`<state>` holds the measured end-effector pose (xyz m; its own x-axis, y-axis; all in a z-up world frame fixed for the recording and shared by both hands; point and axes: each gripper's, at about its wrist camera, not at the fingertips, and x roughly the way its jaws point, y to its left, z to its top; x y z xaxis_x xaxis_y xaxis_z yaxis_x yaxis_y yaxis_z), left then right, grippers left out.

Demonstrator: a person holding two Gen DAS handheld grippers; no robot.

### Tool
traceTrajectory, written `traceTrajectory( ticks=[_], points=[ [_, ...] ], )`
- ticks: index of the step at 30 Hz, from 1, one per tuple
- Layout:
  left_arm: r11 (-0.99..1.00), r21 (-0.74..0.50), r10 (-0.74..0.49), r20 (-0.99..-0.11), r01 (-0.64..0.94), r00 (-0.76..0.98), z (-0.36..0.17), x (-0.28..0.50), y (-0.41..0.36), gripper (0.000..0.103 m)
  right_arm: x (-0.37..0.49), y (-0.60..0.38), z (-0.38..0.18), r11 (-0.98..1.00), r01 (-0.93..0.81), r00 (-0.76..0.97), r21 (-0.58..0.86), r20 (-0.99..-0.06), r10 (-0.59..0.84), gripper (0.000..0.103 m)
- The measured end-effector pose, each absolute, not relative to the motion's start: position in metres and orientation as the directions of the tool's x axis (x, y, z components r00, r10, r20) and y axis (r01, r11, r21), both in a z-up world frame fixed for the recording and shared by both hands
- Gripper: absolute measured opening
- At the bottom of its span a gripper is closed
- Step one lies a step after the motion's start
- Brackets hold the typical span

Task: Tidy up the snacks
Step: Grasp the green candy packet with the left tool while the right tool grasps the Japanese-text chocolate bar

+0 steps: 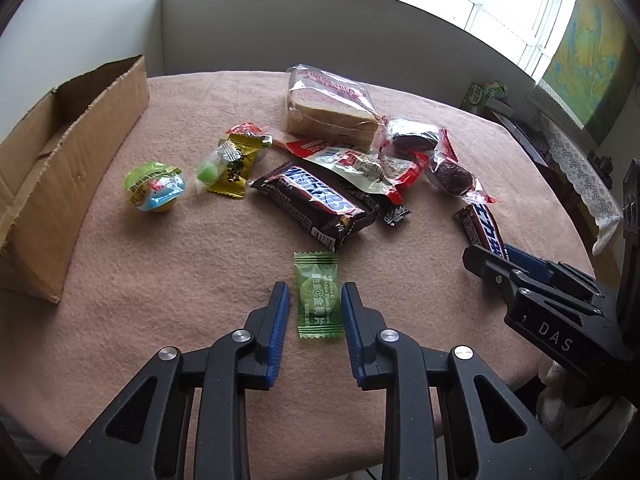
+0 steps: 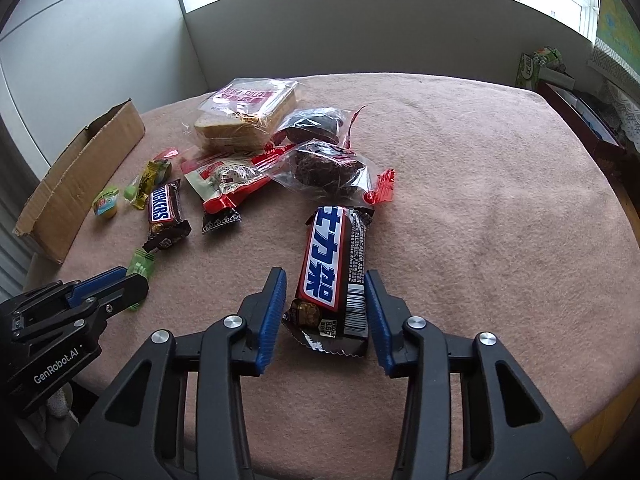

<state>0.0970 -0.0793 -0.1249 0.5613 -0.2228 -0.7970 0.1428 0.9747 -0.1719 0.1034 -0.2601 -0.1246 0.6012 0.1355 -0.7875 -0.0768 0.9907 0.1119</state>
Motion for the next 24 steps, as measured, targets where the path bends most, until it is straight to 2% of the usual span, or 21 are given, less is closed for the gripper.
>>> traceTrajectory(
  ticks=[6,24],
  points=[
    [0.973,-0.175,-0.228,-0.795,0.148,0.562,-0.126,0.098,-0.076,0.02,0.104,-0.266,-0.124,0.987,-0.07,0.599,0.145,-0.785,0.157,0.033],
    [0.97,-0.207,-0.242,-0.781,0.127,0.576,-0.121,0.089,-0.066,0.019,0.084,-0.267,-0.099,0.985,-0.073,0.645,0.158,-0.746,0.168,0.032]
  ],
)
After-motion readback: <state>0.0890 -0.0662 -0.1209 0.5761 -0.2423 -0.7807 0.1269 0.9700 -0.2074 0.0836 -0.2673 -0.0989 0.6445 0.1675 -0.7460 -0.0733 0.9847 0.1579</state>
